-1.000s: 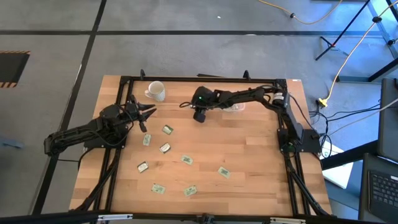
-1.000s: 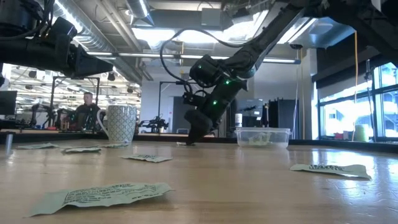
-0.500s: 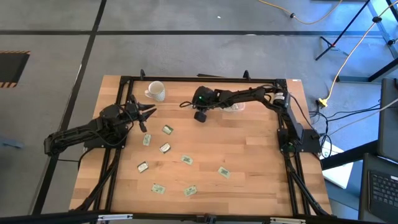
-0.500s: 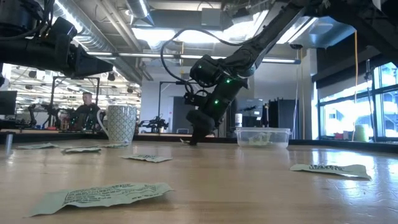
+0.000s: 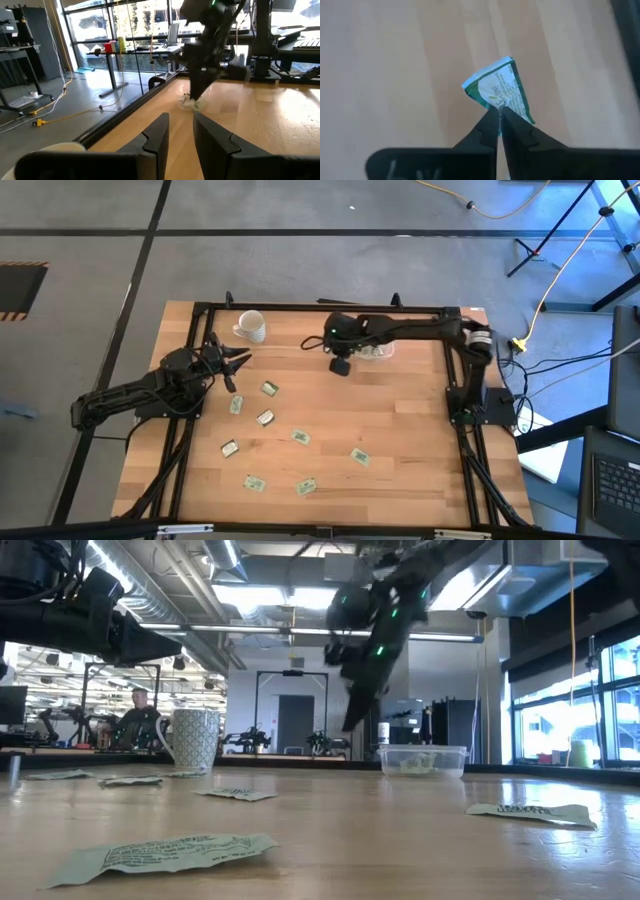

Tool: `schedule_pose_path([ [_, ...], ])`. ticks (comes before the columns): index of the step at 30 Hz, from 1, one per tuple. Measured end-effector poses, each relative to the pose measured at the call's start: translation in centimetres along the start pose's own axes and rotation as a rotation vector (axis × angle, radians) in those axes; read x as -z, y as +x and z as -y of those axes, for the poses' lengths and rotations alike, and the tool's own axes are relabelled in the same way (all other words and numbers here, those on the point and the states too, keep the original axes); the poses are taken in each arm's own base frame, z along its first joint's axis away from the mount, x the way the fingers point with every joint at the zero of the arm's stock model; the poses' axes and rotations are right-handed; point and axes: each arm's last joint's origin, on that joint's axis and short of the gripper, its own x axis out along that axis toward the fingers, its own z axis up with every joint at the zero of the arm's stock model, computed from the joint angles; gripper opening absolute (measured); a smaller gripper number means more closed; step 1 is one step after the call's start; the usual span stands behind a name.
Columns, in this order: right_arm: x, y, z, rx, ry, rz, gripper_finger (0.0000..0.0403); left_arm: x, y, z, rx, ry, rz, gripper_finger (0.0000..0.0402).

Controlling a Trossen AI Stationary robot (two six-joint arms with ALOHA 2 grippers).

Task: Pick and place items into bin
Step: Put the truvia packet into the transparent bin

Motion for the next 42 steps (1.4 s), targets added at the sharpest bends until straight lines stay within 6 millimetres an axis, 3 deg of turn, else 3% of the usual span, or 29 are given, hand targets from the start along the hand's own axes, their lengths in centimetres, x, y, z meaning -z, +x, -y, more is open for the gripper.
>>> schedule_pose_path([
  [5,1.0,-3.9,0.3,-0.001,0.008,-0.021,0.0018,0.0,0.0,0.0,0.001,0.000,0.000,0.0082],
  [10,3.4,-5.6,0.9,0.014,0.062,-0.045,0.0018,0.0,0.0,0.0,0.001,0.000,-0.002,0.0082],
  [19,7.5,-4.0,2.4,0.064,0.170,-0.037,0.0019,0.1,0.0,0.0,0.001,0.000,-0.007,0.0082],
  [25,9.3,-2.8,3.3,0.082,0.208,-0.052,0.0019,0.1,0.0,0.0,0.002,-0.008,-0.007,0.0082],
  [42,9.6,-2.6,3.8,0.173,0.242,-0.058,0.0027,0.1,0.0,0.0,0.002,-0.009,-0.007,0.0082],
])
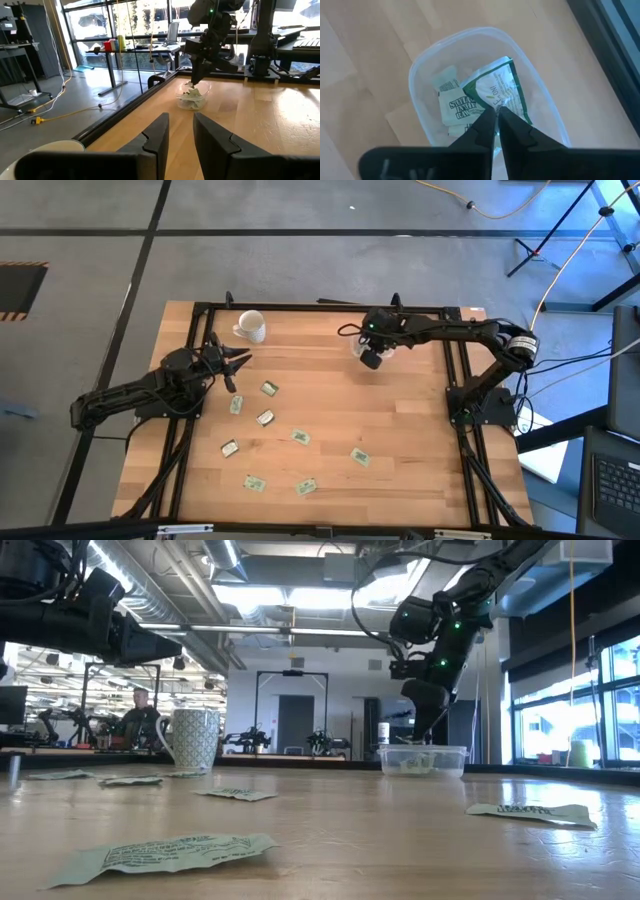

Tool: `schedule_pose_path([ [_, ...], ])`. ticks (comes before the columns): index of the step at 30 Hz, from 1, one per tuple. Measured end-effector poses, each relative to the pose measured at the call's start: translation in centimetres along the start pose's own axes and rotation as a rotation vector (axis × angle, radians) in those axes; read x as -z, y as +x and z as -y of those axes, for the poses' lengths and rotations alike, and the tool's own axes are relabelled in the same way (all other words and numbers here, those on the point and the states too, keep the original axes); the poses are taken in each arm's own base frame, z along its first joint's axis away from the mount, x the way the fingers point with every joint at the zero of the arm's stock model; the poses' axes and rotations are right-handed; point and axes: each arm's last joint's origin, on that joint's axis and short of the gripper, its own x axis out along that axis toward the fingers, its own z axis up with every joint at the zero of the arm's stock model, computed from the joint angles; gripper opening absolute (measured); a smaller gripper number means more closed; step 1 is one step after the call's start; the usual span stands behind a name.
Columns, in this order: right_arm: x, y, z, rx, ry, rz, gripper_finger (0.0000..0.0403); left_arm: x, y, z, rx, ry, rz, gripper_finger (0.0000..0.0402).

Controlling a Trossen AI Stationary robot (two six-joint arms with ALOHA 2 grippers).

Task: Pick and place items into bin
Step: Put the truvia packet into the transparent bin, then put the stevia packet into the transparent bin

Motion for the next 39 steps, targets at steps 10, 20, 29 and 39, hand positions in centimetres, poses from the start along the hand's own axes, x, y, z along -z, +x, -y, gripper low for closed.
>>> schedule_pose_path([
  [10,-0.2,-0.3,0.1,0.001,0.001,0.000,0.0101,0.0,0.0,0.0,0.000,-0.002,0.000,0.0082],
  [20,-0.2,-3.6,-6.0,-0.367,-0.198,0.042,0.0109,0.0,0.0,0.0,0.000,-0.001,0.000,0.0082],
  [29,4.7,-5.6,-14.9,-0.475,-0.502,-0.012,0.0095,0.0,0.0,0.0,0.001,0.000,0.000,0.0082],
  [39,8.9,-7.4,-20.5,-0.548,-0.542,0.090,0.0079,0.0,0.0,0.0,0.000,0.000,0.000,0.0082],
])
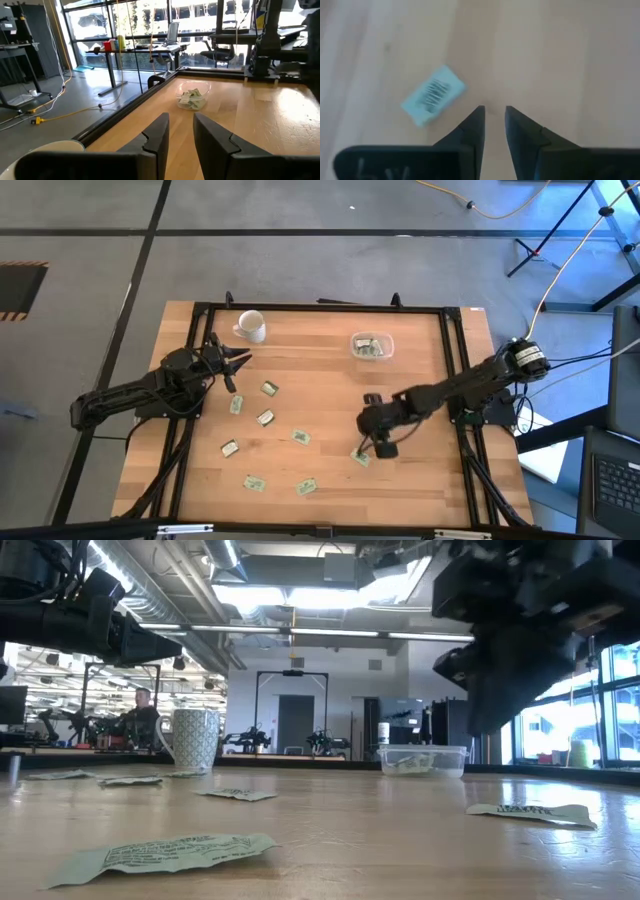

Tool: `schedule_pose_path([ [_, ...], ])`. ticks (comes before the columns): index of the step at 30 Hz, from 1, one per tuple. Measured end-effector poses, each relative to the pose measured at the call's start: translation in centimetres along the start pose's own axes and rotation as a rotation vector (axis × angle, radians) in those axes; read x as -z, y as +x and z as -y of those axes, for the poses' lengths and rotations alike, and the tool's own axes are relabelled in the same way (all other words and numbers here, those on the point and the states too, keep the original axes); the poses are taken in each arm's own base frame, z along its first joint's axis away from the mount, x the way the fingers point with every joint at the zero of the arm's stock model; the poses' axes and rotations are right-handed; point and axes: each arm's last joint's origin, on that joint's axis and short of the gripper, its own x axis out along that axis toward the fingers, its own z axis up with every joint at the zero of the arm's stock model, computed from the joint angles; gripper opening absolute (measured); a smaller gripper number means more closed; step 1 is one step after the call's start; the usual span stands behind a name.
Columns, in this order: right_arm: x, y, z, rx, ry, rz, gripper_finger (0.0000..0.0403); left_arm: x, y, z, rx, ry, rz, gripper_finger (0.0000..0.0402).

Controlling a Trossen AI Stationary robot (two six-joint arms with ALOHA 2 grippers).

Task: Pick and place items into bin
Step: Put the stevia packet into the transparent bin

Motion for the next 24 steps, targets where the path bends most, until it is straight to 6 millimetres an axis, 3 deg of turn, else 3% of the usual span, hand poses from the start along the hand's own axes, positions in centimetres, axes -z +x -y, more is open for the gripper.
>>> schedule_pose_path([
  [13,1.0,1.7,-4.5,-0.101,-0.073,0.121,0.0080,0.0,0.0,0.0,0.000,0.000,0.000,0.0082],
  [18,1.7,3.5,-5.4,-0.072,-0.090,0.064,0.0080,-0.1,0.0,0.0,-0.002,-0.001,0.009,0.0082],
  [24,1.0,4.2,-5.8,-0.073,0.026,0.051,0.0080,0.0,0.0,0.0,-0.002,0.000,0.005,0.0082],
])
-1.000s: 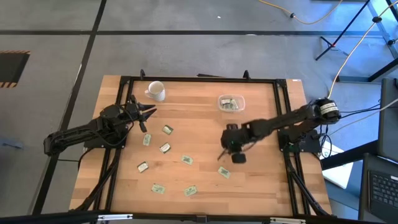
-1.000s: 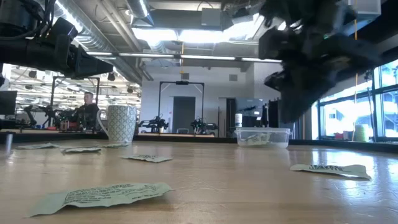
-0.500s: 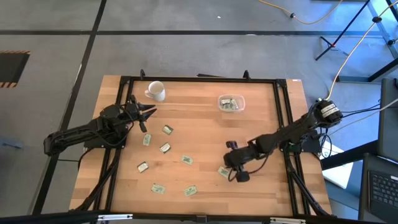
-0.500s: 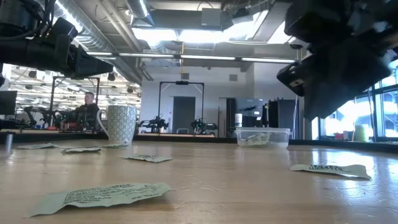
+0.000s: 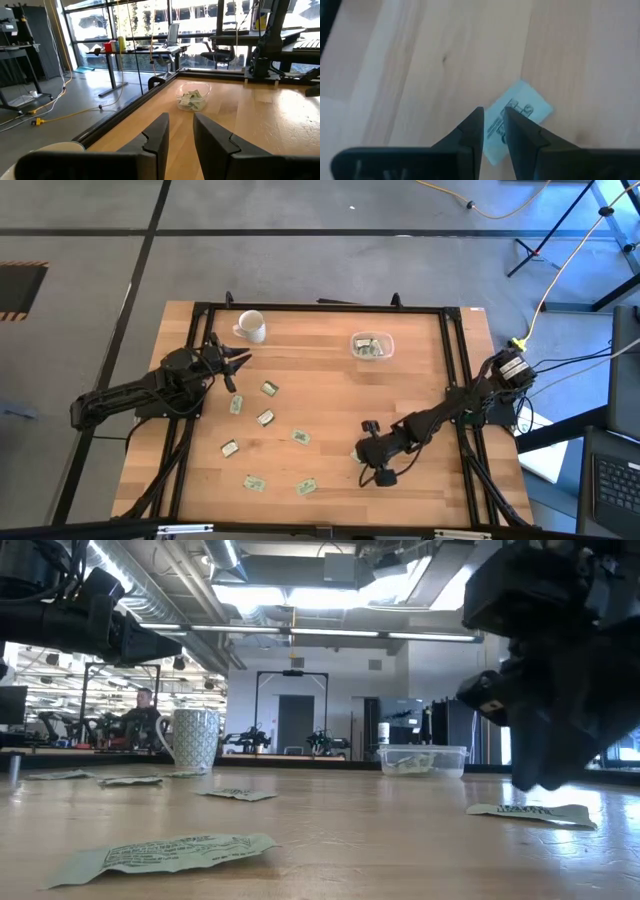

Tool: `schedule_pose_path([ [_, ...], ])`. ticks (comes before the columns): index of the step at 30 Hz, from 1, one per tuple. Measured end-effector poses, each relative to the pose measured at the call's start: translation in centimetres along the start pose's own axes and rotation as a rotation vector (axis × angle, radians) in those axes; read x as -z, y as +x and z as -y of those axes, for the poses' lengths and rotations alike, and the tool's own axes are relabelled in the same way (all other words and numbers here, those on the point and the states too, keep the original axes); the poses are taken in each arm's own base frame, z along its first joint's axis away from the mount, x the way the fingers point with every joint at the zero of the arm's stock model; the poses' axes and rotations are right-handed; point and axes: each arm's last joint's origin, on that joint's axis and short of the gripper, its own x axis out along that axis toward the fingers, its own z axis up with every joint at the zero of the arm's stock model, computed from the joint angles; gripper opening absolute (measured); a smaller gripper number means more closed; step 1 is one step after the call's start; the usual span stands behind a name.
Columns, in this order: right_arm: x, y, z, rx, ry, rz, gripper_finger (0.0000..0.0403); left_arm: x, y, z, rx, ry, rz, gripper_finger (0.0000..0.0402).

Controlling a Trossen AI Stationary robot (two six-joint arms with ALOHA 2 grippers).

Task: Pick and place items into bin
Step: Put the stevia packet into the transparent bin

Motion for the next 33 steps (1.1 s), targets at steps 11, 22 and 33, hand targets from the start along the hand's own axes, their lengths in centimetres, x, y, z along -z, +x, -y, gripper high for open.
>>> schedule_pose_path([
  [11,-0.5,-0.3,-0.1,-0.005,0.014,0.009,0.0099,0.0,0.0,0.0,-0.001,0.001,-0.003,0.0082],
  [22,-0.5,-0.3,-0.2,-0.047,0.206,-0.008,0.0169,0.0,0.0,0.0,-0.001,0.053,-0.004,0.0082],
  [33,0.8,-0.4,0.3,0.063,0.220,-0.115,0.0138,0.0,0.0,0.0,-0.001,0.053,-0.003,0.0082],
])
